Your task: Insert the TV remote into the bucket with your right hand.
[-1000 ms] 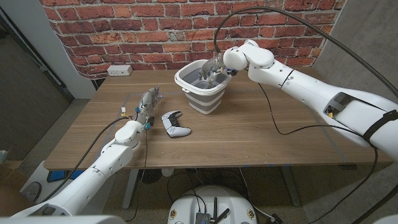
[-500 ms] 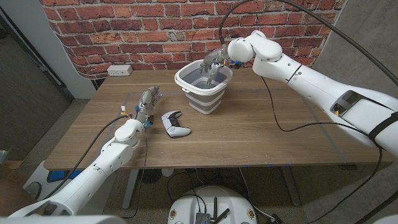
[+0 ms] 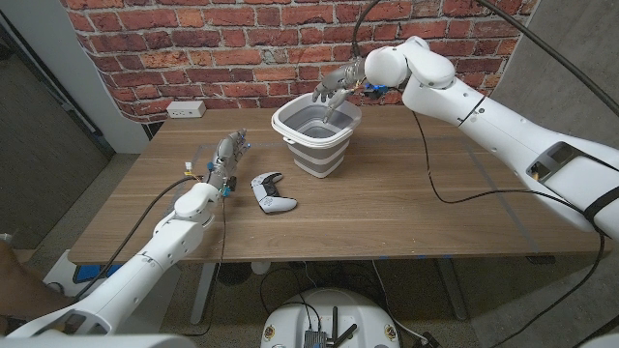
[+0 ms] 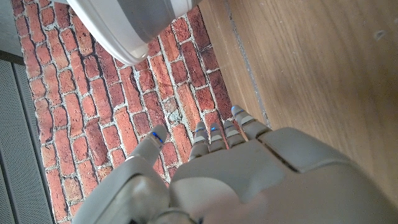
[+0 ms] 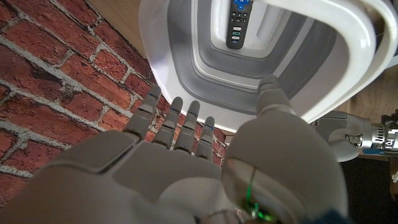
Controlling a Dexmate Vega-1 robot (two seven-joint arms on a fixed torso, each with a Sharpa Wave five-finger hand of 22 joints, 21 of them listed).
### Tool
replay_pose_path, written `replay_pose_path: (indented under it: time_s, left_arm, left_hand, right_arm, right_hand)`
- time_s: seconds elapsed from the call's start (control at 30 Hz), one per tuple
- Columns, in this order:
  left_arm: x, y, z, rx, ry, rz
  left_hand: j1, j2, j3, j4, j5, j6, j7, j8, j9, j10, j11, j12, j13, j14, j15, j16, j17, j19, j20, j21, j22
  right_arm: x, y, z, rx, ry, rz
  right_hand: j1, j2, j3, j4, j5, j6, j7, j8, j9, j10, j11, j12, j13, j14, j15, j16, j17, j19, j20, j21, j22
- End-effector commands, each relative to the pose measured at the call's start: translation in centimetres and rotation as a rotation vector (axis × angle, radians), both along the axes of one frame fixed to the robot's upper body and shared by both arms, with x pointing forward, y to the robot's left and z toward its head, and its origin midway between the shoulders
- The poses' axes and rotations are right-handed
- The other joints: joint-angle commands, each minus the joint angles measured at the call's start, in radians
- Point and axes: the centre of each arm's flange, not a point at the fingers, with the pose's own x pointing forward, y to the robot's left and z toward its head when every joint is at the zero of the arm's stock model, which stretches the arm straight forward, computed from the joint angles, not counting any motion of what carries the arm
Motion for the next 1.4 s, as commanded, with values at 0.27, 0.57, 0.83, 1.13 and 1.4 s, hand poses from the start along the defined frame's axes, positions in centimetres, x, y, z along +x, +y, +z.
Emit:
replay_pose_path:
  time_s: [0.27, 0.57, 0.83, 1.13, 1.4]
  left_arm:
    - [0.6, 0.4, 0.8, -0.008, -0.036, -0.017]
    - [0.8, 0.7, 0.3, -0.018, -0.035, -0.03]
    - [0.7, 1.3, 0.1, -0.04, -0.042, -0.029]
    - [0.6, 1.5, -0.1, -0.051, -0.053, -0.032]
    - [0.9, 1.7, 0.4, -0.051, -0.074, -0.031]
  left_hand:
    - [0.012, 0.088, 0.001, -0.003, 0.0, 0.004, 0.003, 0.003, 0.006, 0.001, -0.002, 0.002, 0.004, -0.002, -0.001, 0.002, 0.003, 0.003, -0.034, 0.002, 0.006]
    - [0.013, 0.089, 0.001, -0.003, 0.0, 0.003, 0.003, 0.002, 0.006, 0.0, -0.002, 0.001, 0.004, -0.003, -0.001, 0.002, 0.004, 0.002, -0.037, 0.001, 0.006]
    - [0.014, 0.09, 0.001, -0.003, 0.0, 0.003, 0.004, 0.002, 0.006, 0.0, -0.001, 0.002, 0.004, -0.004, 0.0, 0.002, 0.004, 0.002, -0.036, 0.002, 0.006]
    - [0.015, 0.091, 0.0, -0.002, 0.0, 0.002, 0.003, 0.002, 0.006, 0.001, -0.002, 0.002, 0.004, -0.004, -0.001, 0.003, 0.004, 0.003, -0.035, 0.002, 0.006]
    - [0.014, 0.09, 0.0, -0.001, 0.0, 0.004, 0.003, 0.003, 0.006, 0.002, -0.001, 0.002, 0.004, -0.003, -0.002, 0.003, 0.004, 0.003, -0.035, 0.002, 0.006]
  right_arm:
    - [-2.2, -4.8, 1.8, 0.234, -0.024, 0.019]
    - [-2.5, -7.9, 0.9, 0.407, 0.005, 0.047]
    - [-3.1, -10.9, -0.6, 0.578, 0.001, 0.051]
    - [-2.8, -13.5, -2.6, 0.737, 0.008, 0.049]
    - [-1.8, -16.2, -4.9, 0.904, 0.038, 0.069]
  right_hand:
    - [-0.028, 0.0, -0.01, -0.003, 0.0, 0.041, 0.002, 0.001, 0.002, 0.018, -0.004, 0.012, -0.008, 0.01, -0.027, -0.004, -0.001, 0.01, -0.007, 0.003, 0.001]
    - [-0.038, 0.006, -0.011, 0.0, 0.003, 0.043, 0.005, -0.005, 0.001, 0.012, 0.005, 0.012, -0.011, 0.006, -0.024, -0.008, -0.002, 0.019, -0.014, 0.006, 0.001]
    - [-0.046, 0.011, -0.013, 0.002, 0.004, 0.049, 0.006, -0.007, 0.001, 0.008, 0.007, 0.012, -0.014, -0.001, -0.017, -0.015, -0.003, 0.017, -0.017, 0.004, 0.001]
    - [-0.059, 0.016, -0.015, 0.002, 0.008, 0.071, -0.002, -0.01, -0.002, 0.015, 0.005, 0.016, -0.022, 0.006, -0.033, -0.019, -0.009, 0.036, -0.042, 0.009, 0.001]
    - [-0.075, 0.022, -0.019, 0.005, 0.013, 0.079, 0.0, -0.017, -0.005, -0.002, 0.011, 0.009, -0.032, -0.022, -0.019, -0.037, -0.015, 0.041, -0.054, 0.008, 0.001]
